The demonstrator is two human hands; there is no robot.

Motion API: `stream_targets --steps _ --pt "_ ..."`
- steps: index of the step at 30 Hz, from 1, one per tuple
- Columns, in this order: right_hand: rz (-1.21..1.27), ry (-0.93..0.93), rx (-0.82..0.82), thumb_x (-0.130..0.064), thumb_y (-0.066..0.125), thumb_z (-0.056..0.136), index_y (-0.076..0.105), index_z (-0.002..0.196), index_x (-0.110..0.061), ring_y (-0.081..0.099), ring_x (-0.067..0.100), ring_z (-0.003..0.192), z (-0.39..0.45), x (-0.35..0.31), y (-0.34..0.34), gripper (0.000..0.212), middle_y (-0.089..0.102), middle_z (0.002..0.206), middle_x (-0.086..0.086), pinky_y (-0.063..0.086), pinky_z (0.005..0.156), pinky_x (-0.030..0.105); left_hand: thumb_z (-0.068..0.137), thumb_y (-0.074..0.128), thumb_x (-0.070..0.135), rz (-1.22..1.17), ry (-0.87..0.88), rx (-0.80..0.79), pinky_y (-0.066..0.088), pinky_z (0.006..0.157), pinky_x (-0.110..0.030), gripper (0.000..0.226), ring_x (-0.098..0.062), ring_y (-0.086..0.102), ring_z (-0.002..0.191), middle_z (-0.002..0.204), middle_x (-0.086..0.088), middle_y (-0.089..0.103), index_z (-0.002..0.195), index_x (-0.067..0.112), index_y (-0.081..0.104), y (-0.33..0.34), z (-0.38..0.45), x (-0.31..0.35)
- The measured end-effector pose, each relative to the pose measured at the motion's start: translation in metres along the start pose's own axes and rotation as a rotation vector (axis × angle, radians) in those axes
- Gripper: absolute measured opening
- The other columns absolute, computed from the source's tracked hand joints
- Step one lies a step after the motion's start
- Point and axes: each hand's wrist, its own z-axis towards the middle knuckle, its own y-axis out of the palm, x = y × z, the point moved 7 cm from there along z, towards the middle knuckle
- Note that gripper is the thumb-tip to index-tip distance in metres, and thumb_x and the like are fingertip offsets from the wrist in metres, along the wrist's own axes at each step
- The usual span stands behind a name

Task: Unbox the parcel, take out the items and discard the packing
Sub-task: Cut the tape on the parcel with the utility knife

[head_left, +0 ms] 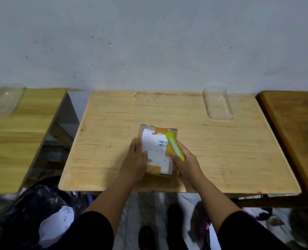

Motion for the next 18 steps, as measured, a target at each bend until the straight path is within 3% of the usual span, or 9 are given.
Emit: stream_targets --steps 2,6,11,15,18 --pt "0.091 0.032 -0.086 -0.014 0.047 0.095 0.035 0.139 -0.036 0.038 0.005 0.037 -0.003 0.003 0.002 0.051 0.051 0.062 -0.002 0.033 0.037 0.017 0.099 0.029 0.024 0.006 0.010 0.007 0.026 0.110 -0.033 0.057 -0.020 0.017 0.142 0.157 -0.006 0.006 0.148 0.014 0.001 0.000 -0.001 0.000" --pt "0.145 0.094 -0.141 -0.004 0.037 0.098 0.027 0.142 -0.032 0.044 0.005 0.037 -0.003 0.005 0.001 0.053 0.048 0.064 0.005 0.035 0.037 0.015 0.099 0.029 0.023 0.009 0.021 0.007 0.023 0.113 -0.034 0.057 -0.022 0.014 0.143 0.156 -0.008 0.007 0.148 0.011 0.003 -0.001 -0.001 0.002" --pt "0.104 0.057 -0.028 -0.010 0.037 0.099 0.048 0.126 -0.025 0.033 0.006 0.035 0.004 0.006 -0.001 0.033 0.038 0.054 0.001 0.028 0.035 0.015 0.099 0.030 0.023 -0.005 0.043 0.029 0.024 0.112 -0.033 0.057 -0.021 0.016 0.142 0.156 -0.007 0.009 0.148 0.011 0.003 -0.002 -0.003 0.002" --pt "-0.036 0.014 0.161 -0.040 0.050 0.088 0.060 0.109 -0.035 0.046 0.010 0.059 0.009 0.008 -0.009 0.024 0.048 0.061 -0.015 0.042 0.061 0.028 0.099 0.030 0.024 -0.028 0.055 0.026 0.028 0.111 -0.035 0.058 -0.019 0.017 0.142 0.155 -0.006 0.011 0.148 0.013 0.003 -0.002 -0.002 0.003" --pt "-0.134 0.006 0.174 -0.040 0.052 0.089 0.061 0.113 -0.033 0.050 0.019 0.071 0.008 0.006 -0.012 0.026 0.052 0.067 -0.009 0.045 0.072 0.034 0.098 0.031 0.025 -0.008 0.025 0.030 0.031 0.108 -0.036 0.058 -0.020 0.021 0.140 0.155 -0.005 0.013 0.148 0.015 0.004 -0.003 -0.003 0.002"
